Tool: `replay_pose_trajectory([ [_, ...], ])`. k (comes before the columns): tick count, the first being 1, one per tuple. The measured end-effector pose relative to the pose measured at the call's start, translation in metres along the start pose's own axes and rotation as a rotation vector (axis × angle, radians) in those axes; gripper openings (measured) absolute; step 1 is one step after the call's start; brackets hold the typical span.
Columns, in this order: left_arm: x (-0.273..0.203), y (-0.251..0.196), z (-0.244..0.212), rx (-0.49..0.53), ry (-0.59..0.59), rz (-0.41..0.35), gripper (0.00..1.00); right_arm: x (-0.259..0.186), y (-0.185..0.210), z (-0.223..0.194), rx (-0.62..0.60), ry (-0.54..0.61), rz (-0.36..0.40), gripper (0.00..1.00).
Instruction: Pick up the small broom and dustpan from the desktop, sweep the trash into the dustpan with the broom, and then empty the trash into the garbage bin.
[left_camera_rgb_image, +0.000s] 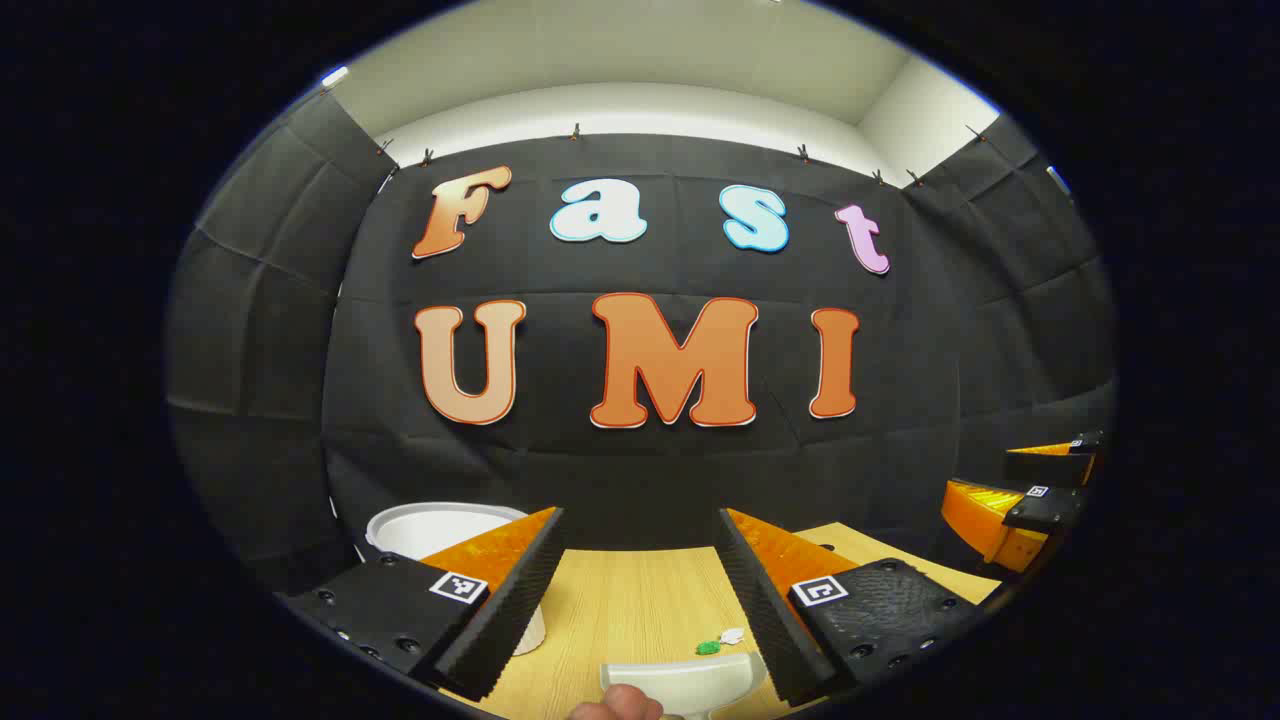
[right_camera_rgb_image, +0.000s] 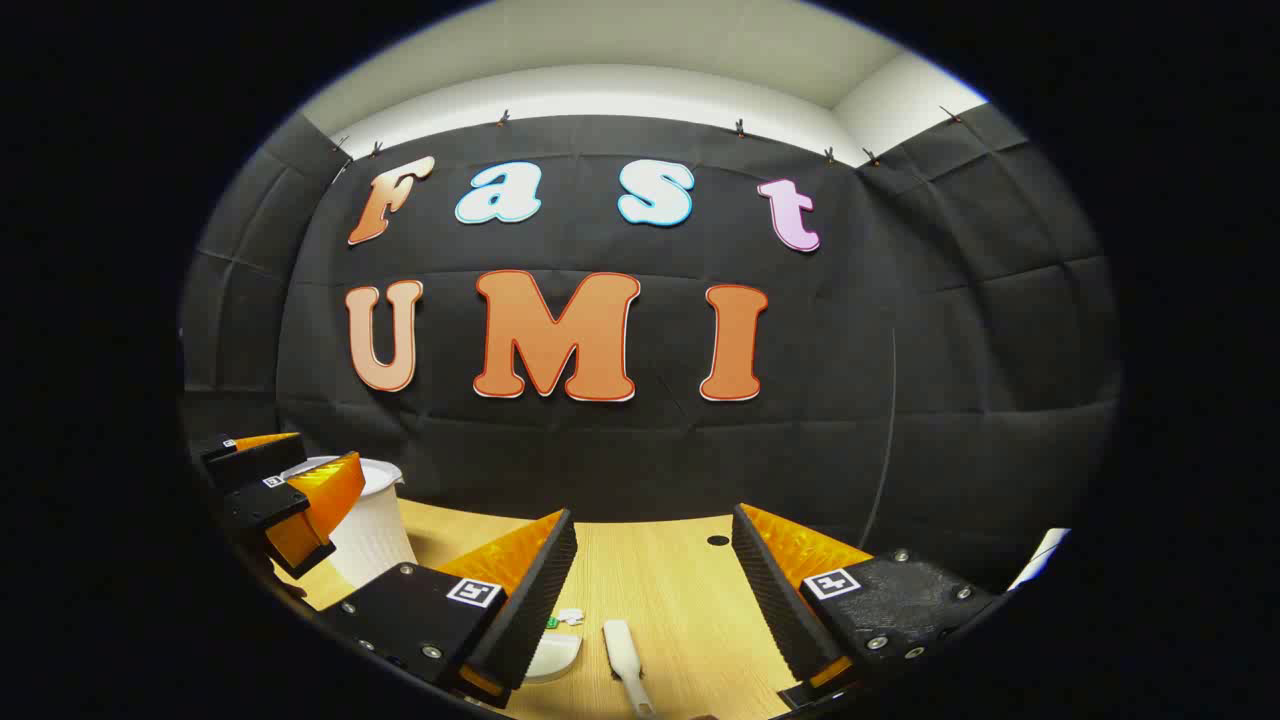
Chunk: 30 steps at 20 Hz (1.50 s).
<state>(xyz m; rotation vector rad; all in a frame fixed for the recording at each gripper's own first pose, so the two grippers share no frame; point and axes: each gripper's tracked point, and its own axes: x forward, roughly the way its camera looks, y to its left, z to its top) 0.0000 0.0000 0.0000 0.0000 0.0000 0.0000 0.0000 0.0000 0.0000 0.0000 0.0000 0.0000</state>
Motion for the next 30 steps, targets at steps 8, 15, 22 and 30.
replay_pose_trajectory([
  [8, 0.003, -0.012, 0.002, 0.010, -0.003, 0.072, 0.94, 0.018, -0.006, -0.001, 0.018, 0.000, 0.082, 0.94],
  [15, 0.015, -0.019, 0.002, 0.025, -0.007, 0.097, 0.94, 0.028, -0.011, -0.005, 0.016, 0.006, 0.104, 0.93],
  [22, 0.012, -0.024, 0.004, 0.037, -0.020, 0.103, 0.95, 0.030, -0.014, -0.013, -0.001, 0.018, 0.111, 0.94],
  [30, 0.013, -0.001, 0.013, 0.060, -0.066, 0.076, 0.93, 0.029, -0.007, -0.023, 0.012, 0.048, 0.132, 0.94],
])
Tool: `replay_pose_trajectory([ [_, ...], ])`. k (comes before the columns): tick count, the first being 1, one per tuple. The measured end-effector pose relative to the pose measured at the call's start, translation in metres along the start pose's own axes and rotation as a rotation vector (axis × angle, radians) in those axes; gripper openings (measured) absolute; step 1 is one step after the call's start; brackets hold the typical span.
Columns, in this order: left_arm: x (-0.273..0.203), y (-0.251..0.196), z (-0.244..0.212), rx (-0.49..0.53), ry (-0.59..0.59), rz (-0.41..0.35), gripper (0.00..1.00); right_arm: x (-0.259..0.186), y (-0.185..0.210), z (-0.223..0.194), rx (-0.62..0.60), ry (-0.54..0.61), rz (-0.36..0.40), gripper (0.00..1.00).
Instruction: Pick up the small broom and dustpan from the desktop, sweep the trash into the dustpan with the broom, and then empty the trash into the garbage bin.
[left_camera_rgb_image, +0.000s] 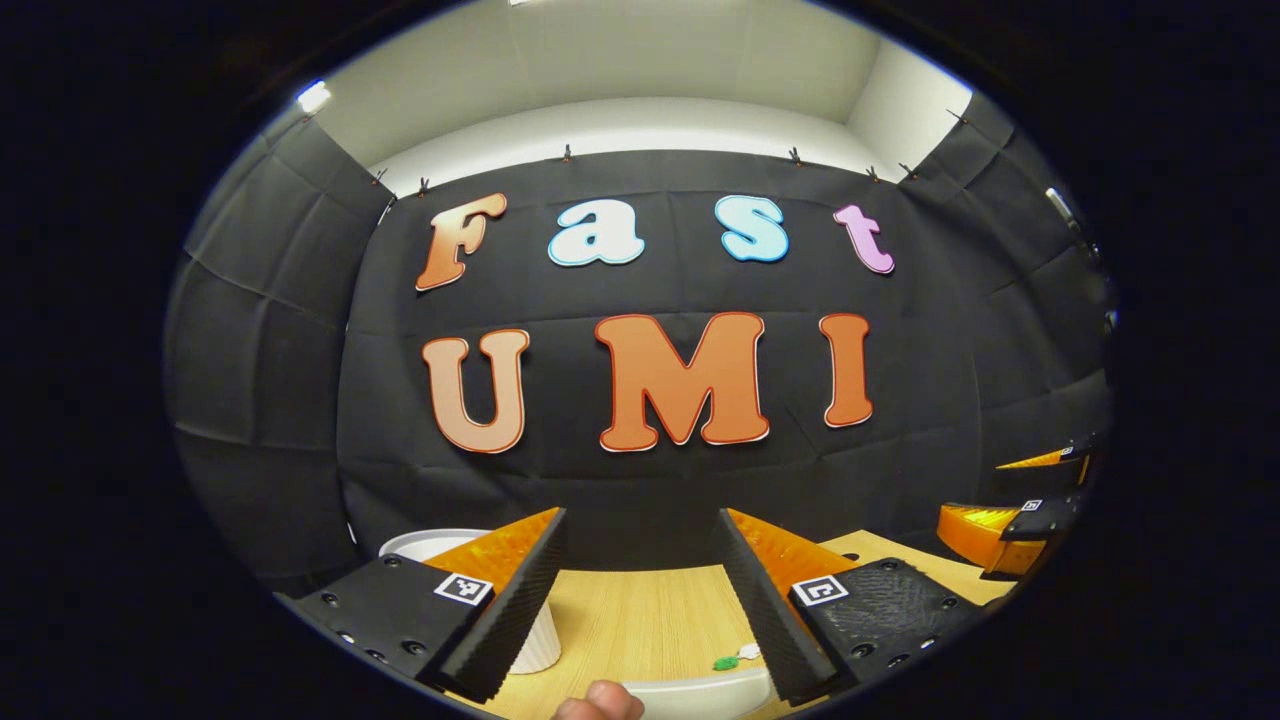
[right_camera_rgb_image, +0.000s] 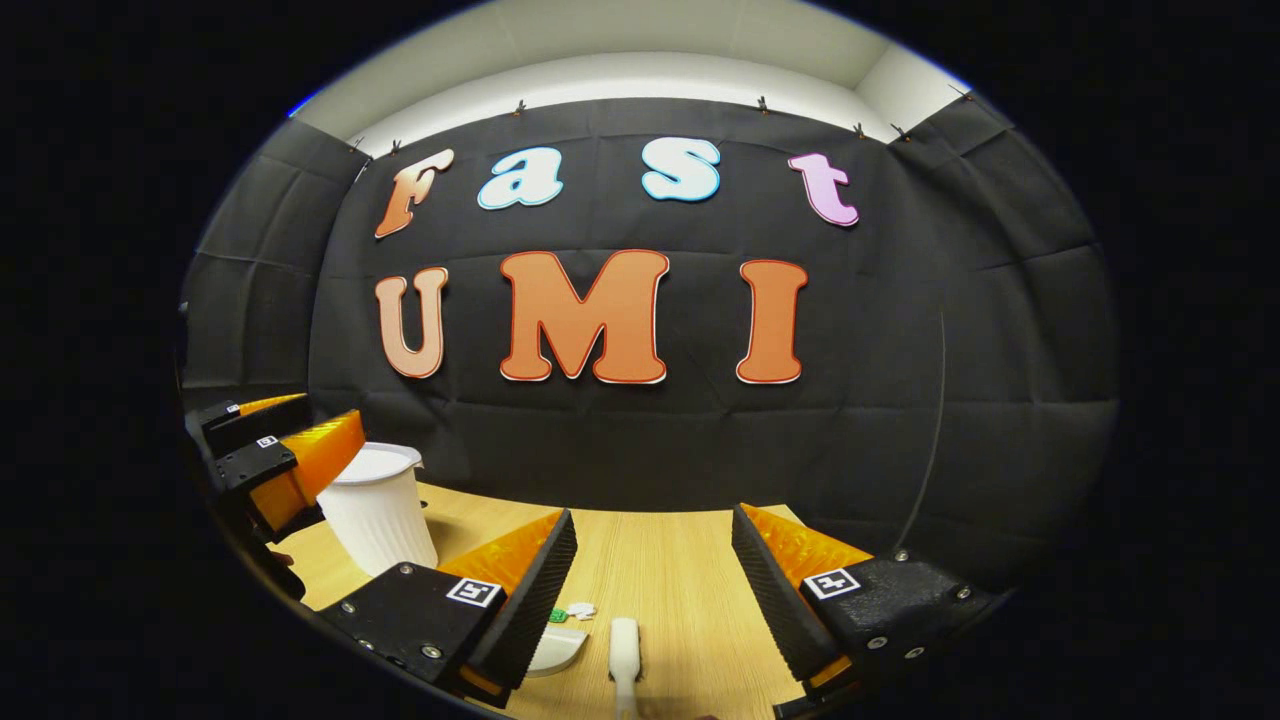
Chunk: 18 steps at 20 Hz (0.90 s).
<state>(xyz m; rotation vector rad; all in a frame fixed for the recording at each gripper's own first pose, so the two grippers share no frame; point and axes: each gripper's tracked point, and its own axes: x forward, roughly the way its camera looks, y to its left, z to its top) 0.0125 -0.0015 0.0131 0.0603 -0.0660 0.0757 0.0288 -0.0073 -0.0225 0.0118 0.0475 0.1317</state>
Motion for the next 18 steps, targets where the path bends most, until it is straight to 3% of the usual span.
replay_pose_trajectory([
  [11, -0.015, 0.008, -0.008, -0.028, 0.028, 0.016, 0.93, -0.009, 0.017, -0.001, -0.012, -0.004, -0.012, 0.94],
  [18, -0.014, 0.002, -0.019, -0.037, 0.059, -0.032, 0.93, -0.011, 0.023, -0.009, -0.022, 0.016, -0.049, 0.94],
])
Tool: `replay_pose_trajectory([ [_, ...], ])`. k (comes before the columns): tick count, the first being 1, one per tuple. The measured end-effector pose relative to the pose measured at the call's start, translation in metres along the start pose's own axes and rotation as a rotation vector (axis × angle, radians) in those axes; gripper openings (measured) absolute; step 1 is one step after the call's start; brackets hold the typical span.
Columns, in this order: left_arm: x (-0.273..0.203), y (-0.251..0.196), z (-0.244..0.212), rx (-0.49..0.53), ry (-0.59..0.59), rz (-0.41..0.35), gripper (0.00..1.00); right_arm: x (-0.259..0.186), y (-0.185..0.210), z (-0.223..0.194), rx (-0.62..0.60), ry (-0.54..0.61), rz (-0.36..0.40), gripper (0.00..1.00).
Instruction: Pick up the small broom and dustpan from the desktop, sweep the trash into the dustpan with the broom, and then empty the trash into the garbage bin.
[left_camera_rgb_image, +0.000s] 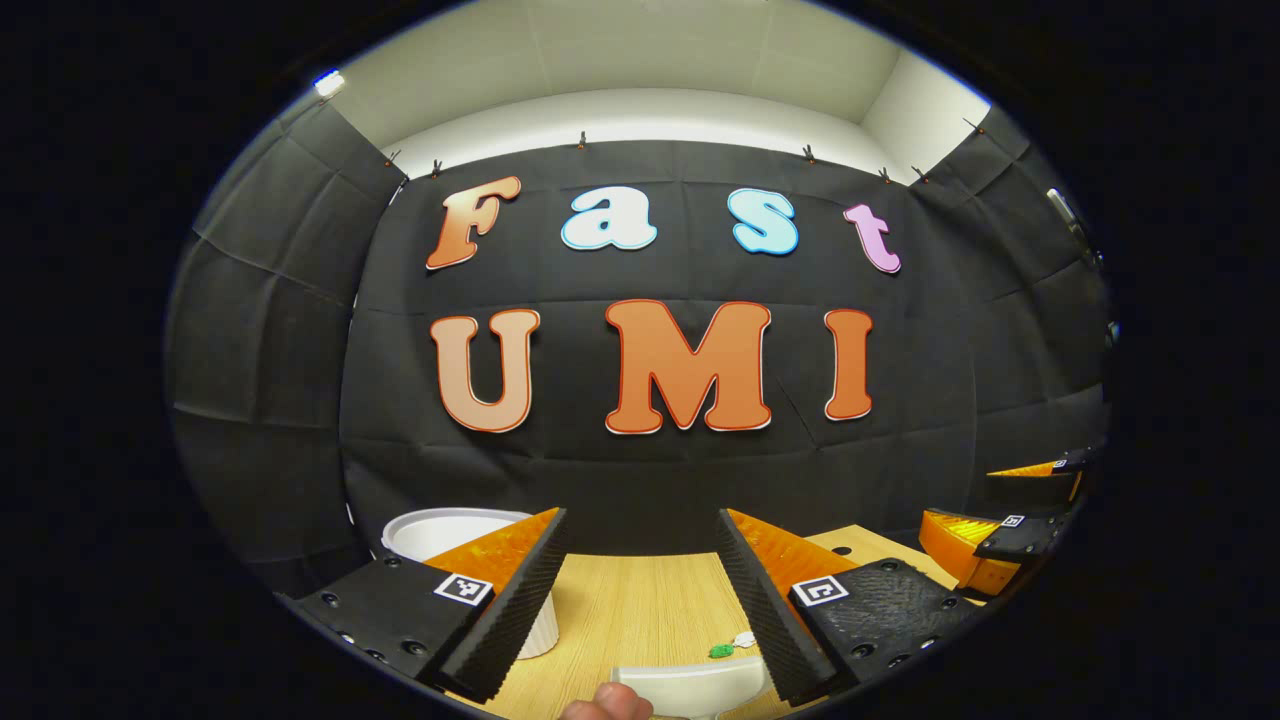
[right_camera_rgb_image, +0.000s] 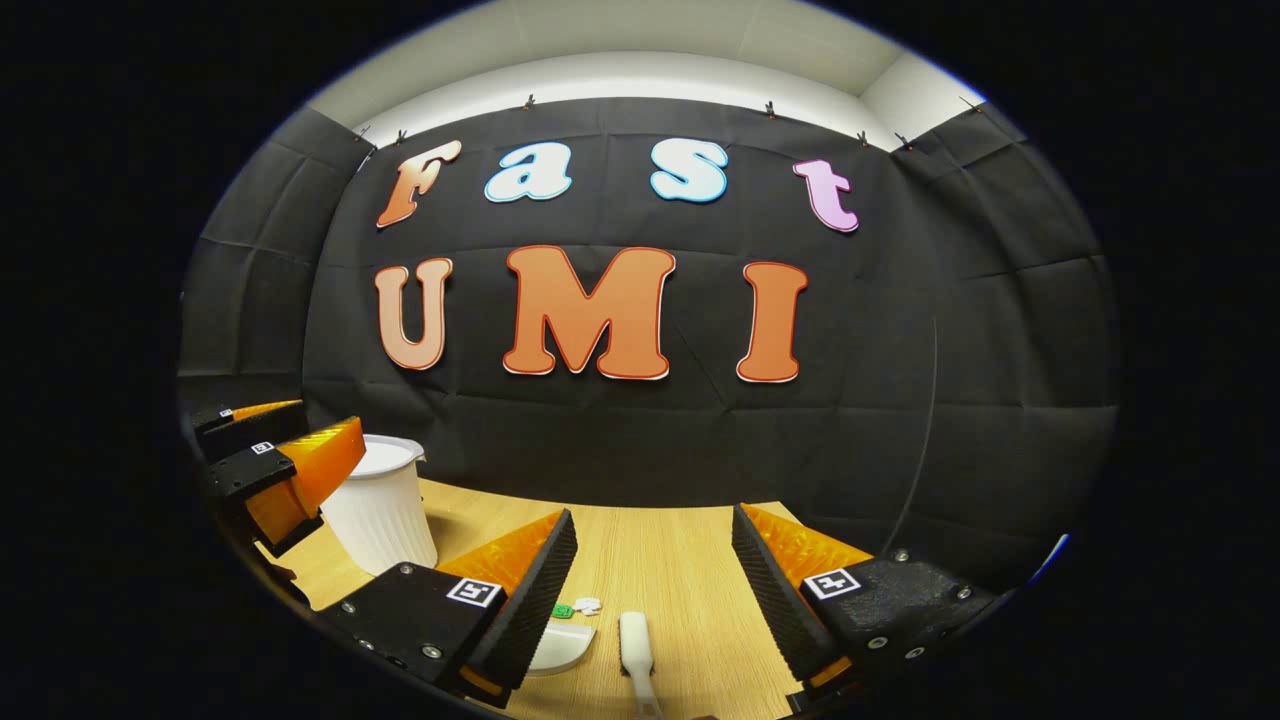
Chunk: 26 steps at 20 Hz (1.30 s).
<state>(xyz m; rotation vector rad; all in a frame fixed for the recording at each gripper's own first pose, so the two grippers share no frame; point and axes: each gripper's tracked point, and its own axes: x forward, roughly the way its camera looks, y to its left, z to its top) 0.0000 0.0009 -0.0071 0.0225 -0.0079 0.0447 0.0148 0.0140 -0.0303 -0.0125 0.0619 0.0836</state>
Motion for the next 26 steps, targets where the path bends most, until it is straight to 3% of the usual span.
replay_pose_trajectory([
  [5, -0.002, -0.014, -0.055, -0.017, 0.151, -0.071, 0.93, 0.001, 0.004, -0.042, -0.007, 0.103, -0.030, 0.94],
  [7, -0.002, -0.019, -0.089, -0.023, 0.242, -0.097, 0.93, 0.006, 0.009, -0.076, -0.021, 0.195, -0.022, 0.94],
  [10, -0.007, -0.028, -0.147, -0.048, 0.417, -0.107, 0.93, 0.010, 0.023, -0.141, -0.039, 0.392, 0.048, 0.94],
  [17, -0.005, -0.036, -0.250, -0.034, 0.755, -0.053, 0.94, 0.030, 0.012, -0.241, -0.005, 0.727, 0.073, 0.94],
  [26, -0.038, -0.020, -0.308, -0.127, 1.193, -0.021, 0.96, 0.036, 0.017, -0.295, -0.076, 0.944, 0.126, 0.95],
])
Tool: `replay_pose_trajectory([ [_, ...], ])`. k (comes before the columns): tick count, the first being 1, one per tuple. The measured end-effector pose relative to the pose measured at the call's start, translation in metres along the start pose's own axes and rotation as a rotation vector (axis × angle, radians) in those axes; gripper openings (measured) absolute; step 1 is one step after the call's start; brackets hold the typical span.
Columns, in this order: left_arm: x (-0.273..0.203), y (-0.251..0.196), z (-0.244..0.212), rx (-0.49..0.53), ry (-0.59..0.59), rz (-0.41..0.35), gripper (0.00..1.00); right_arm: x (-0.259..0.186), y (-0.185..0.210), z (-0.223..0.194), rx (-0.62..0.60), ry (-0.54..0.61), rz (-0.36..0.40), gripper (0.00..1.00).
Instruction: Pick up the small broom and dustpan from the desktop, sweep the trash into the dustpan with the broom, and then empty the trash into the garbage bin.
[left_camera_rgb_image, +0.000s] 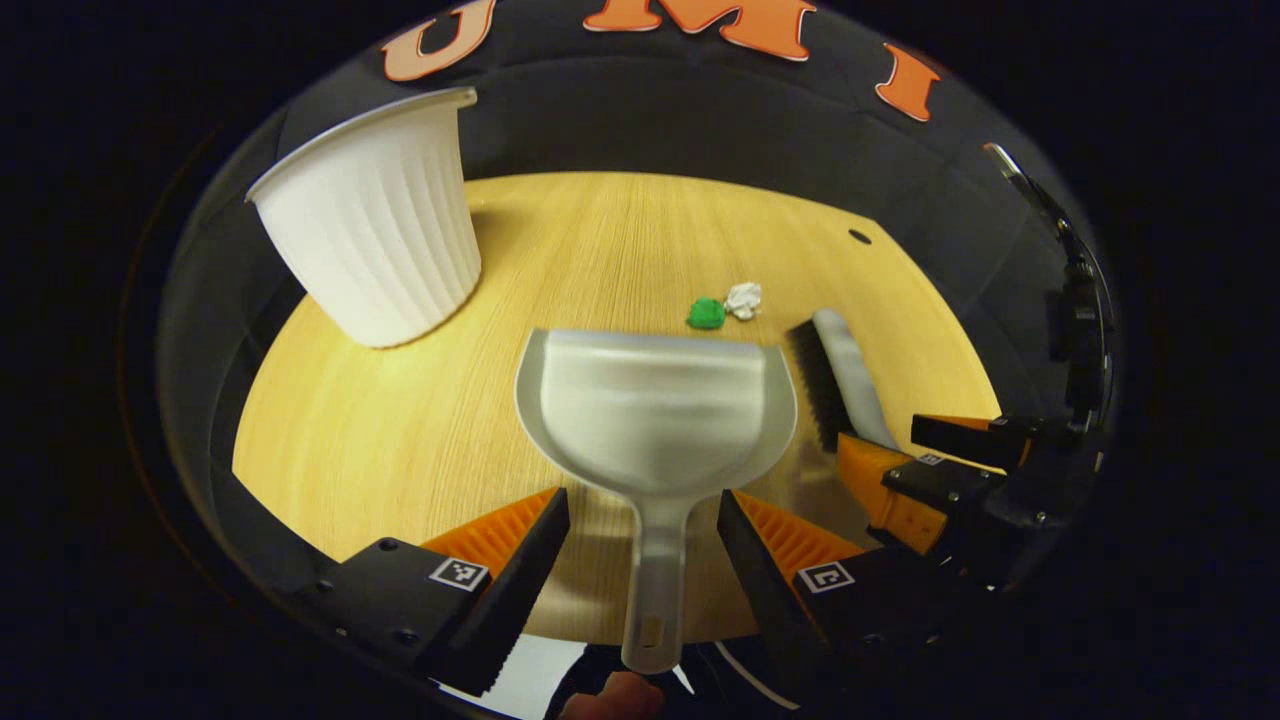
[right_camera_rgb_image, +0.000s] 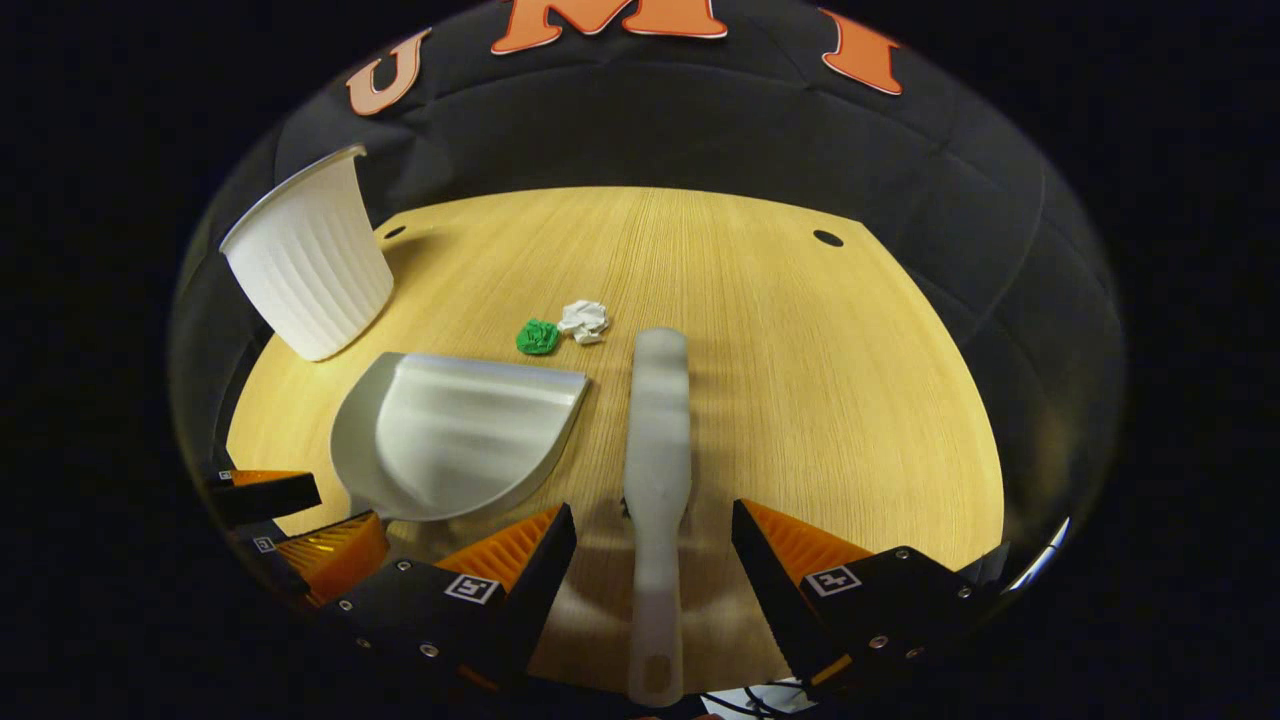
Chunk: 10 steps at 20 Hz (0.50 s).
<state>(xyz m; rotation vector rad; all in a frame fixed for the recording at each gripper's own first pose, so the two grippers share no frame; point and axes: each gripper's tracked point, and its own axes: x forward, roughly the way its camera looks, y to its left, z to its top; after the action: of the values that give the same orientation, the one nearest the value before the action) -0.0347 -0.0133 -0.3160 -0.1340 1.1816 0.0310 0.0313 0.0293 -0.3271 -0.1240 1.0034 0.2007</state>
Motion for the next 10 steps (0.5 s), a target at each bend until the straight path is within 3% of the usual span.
replay_pose_trajectory([
  [5, 0.017, 0.000, -0.028, -0.028, 0.259, -0.020, 0.98, 0.021, -0.001, -0.007, -0.017, 0.112, 0.009, 0.95],
  [10, 0.030, -0.005, -0.015, 0.068, 0.306, 0.010, 0.97, 0.033, 0.000, -0.008, -0.022, 0.172, 0.023, 0.89],
])
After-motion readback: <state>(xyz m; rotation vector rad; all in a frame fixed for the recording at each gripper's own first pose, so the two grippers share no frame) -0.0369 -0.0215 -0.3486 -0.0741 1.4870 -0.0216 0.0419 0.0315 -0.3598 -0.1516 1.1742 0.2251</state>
